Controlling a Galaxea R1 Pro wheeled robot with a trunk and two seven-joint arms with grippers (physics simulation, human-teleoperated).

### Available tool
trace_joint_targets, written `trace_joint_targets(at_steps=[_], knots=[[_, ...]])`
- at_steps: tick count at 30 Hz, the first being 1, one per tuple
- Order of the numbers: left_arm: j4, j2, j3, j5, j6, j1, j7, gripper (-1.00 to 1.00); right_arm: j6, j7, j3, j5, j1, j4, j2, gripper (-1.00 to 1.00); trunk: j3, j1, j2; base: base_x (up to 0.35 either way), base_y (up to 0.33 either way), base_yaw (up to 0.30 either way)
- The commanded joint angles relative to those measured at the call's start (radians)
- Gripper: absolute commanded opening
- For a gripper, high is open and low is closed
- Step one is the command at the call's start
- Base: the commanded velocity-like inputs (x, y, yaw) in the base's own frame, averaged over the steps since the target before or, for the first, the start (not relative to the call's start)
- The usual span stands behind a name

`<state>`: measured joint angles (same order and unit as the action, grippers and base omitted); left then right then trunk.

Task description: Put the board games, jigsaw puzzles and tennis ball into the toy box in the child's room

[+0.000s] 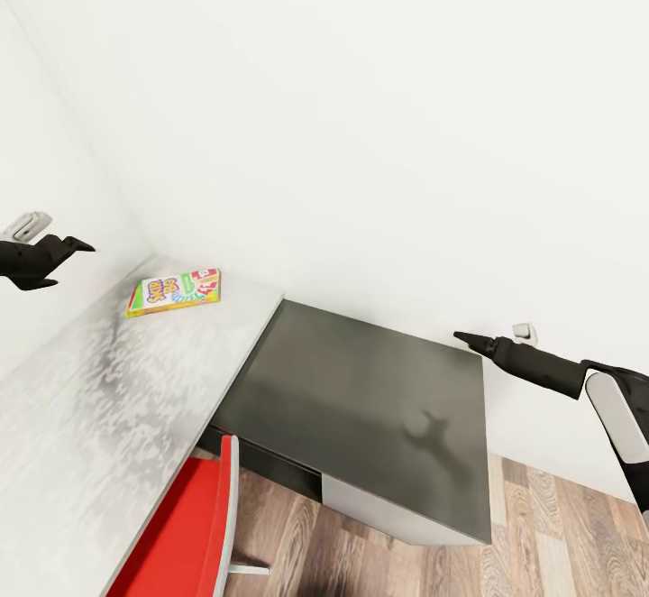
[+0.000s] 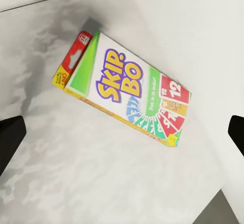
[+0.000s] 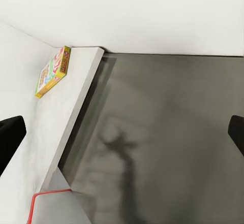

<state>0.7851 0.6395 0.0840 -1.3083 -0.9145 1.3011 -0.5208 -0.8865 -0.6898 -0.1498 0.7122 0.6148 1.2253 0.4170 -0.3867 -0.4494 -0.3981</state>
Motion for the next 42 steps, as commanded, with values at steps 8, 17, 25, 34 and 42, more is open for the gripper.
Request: trace_joint_targets(at_steps=[8, 17, 25, 34, 42], knots=[[0.001, 0.001, 0.004, -0.010, 0.001, 0.001, -0.009, 1.00, -0.005, -0.003, -0.001, 0.000, 0.001, 0.000, 0.000, 1.00, -0.002, -0.001, -0.002, 0.000, 0.000, 0.000], [0.001, 0.001, 0.004, -0.010, 0.001, 0.001, -0.009, 1.00, -0.005, -0.003, -0.001, 0.000, 0.001, 0.000, 0.000, 1.00, -0.002, -0.001, -0.002, 0.000, 0.000, 0.000], [0.001, 0.001, 0.004, -0.010, 0.001, 0.001, -0.009, 1.00, -0.005, -0.003, -0.001, 0.000, 0.001, 0.000, 0.000, 1.00, -0.002, -0.001, -0.002, 0.000, 0.000, 0.000], [-0.023, 0.032, 0.006, -0.033, -0.006, 0.044, -0.020, 1.00, -0.039, -0.030, 0.000, 0.026, -0.033, 0.037, 0.035, 1.00, -0.002, -0.001, -0.002, 0.000, 0.000, 0.000], [-0.028, 0.039, 0.007, -0.039, -0.007, 0.089, -0.022, 1.00, -0.085, -0.075, 0.001, 0.037, -0.047, 0.058, 0.045, 1.00, -0.002, -0.001, -0.002, 0.000, 0.000, 0.000]])
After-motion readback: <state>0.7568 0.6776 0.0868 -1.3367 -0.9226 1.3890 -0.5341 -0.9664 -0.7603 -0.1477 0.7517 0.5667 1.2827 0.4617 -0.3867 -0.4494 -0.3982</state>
